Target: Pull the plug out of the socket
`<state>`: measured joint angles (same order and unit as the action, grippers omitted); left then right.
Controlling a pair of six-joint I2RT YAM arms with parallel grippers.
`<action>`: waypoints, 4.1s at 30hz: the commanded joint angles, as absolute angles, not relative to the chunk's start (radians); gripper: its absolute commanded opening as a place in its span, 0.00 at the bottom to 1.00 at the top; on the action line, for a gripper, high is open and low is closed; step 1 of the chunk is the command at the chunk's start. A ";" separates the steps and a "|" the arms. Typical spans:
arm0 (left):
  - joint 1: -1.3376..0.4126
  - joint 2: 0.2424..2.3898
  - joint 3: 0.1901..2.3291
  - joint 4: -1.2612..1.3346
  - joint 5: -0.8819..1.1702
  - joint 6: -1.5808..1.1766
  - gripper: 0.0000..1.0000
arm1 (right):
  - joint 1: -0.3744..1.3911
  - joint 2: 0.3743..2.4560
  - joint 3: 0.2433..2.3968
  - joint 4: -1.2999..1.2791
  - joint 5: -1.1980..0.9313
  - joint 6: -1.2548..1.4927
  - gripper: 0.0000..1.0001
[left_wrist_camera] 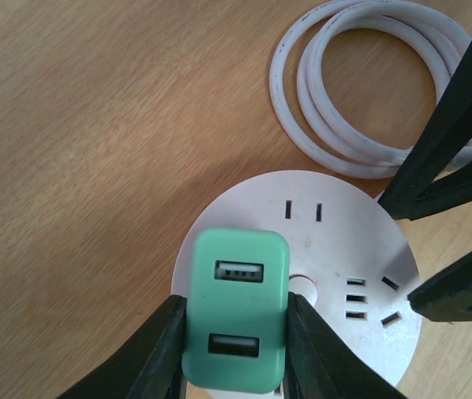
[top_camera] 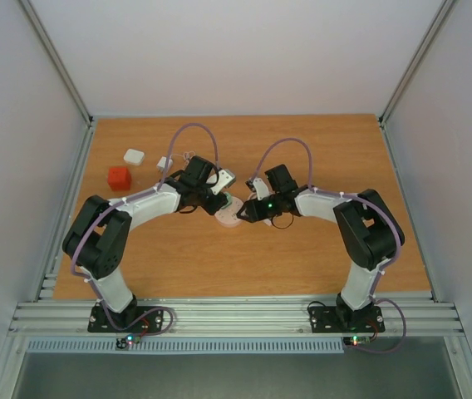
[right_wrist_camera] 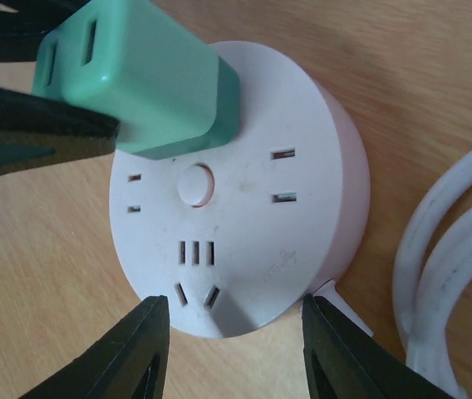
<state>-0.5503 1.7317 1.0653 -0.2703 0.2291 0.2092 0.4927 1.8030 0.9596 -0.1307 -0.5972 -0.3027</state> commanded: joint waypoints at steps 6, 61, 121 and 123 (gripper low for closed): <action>-0.580 1.737 1.034 -0.261 0.249 0.164 0.15 | 0.524 1.869 1.023 -0.117 -0.519 -0.238 0.46; -0.549 1.766 1.061 -0.276 0.303 0.133 0.01 | 0.541 1.733 0.810 0.236 -0.617 -0.288 0.30; -0.551 1.654 0.964 -0.108 0.289 0.180 0.01 | 0.492 1.934 0.917 0.134 -0.624 -0.106 0.30; -0.550 1.654 0.966 -0.106 0.286 0.185 0.01 | 0.468 1.936 0.916 0.134 -0.646 -0.078 0.31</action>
<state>-0.5465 1.6505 0.9352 -0.1463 0.2237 0.1883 0.5236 1.8851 0.9192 0.1905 -0.7303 -0.1329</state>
